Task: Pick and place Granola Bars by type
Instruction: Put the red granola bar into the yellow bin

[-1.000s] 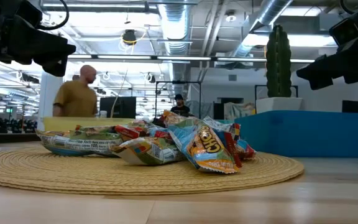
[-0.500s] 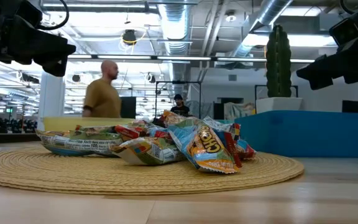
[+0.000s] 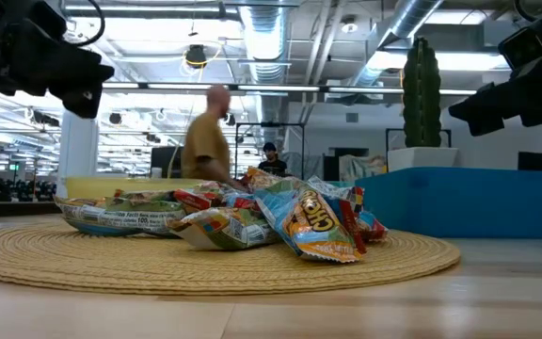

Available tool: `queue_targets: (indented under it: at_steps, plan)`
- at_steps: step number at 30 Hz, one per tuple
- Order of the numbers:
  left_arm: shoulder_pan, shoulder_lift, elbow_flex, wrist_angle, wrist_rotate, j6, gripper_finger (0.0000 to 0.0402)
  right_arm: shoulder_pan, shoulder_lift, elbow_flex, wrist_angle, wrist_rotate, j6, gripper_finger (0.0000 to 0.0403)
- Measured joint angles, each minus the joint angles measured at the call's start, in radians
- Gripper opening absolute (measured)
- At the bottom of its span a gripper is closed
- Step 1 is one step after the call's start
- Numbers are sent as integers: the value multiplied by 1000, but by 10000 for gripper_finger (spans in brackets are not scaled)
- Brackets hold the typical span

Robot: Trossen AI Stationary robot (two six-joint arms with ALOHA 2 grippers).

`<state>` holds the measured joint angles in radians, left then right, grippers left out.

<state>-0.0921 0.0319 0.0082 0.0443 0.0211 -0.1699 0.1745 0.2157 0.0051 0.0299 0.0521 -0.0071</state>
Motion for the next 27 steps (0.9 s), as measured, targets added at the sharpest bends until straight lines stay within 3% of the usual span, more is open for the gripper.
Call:
queue_targets:
  at_steps: [8,16,27]
  plan:
    - [0,0,0,-6,-5,-87,103,0,0,0,0,0,0,154]
    - [0,28,32,-62,-91,-8,103,0,0,0,0,0,0,154]
    - [0,308,188,-63,-247,175,103,0,0,0,0,0,0,154]
